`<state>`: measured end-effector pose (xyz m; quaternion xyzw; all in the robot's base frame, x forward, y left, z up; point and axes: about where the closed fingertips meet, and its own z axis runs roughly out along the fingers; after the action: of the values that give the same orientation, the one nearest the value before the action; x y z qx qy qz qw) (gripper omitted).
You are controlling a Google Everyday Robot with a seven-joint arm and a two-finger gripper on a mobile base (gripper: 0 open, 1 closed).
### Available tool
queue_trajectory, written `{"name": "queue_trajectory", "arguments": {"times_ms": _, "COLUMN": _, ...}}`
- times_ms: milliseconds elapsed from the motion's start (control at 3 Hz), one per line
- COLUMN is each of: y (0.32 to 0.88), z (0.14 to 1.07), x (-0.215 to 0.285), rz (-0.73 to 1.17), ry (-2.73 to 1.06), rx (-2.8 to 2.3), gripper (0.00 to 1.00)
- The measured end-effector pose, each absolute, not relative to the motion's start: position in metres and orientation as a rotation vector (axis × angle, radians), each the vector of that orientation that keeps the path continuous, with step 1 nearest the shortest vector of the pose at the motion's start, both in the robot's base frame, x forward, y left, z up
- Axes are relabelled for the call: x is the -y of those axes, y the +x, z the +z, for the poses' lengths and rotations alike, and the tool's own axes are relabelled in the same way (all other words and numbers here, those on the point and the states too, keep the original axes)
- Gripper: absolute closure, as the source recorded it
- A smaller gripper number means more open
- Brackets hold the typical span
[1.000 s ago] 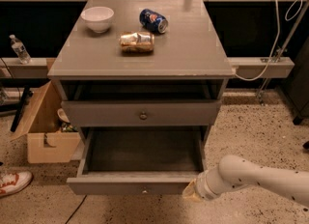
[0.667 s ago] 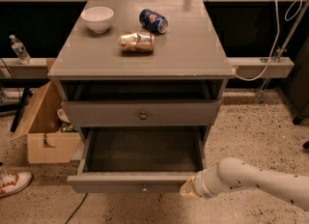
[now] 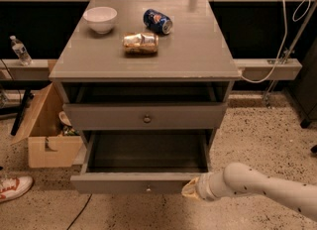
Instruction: Close middle drawer
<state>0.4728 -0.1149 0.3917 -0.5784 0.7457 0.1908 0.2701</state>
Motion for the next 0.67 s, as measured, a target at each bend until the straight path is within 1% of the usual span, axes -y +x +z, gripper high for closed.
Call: {"name": "queue_trajectory", "arguments": {"times_ms": 667, "y": 0.506, "z": 0.403, "x": 0.103, "rz": 0.412, "ry": -1.657, "rx": -1.835, "gripper": 1.00}}
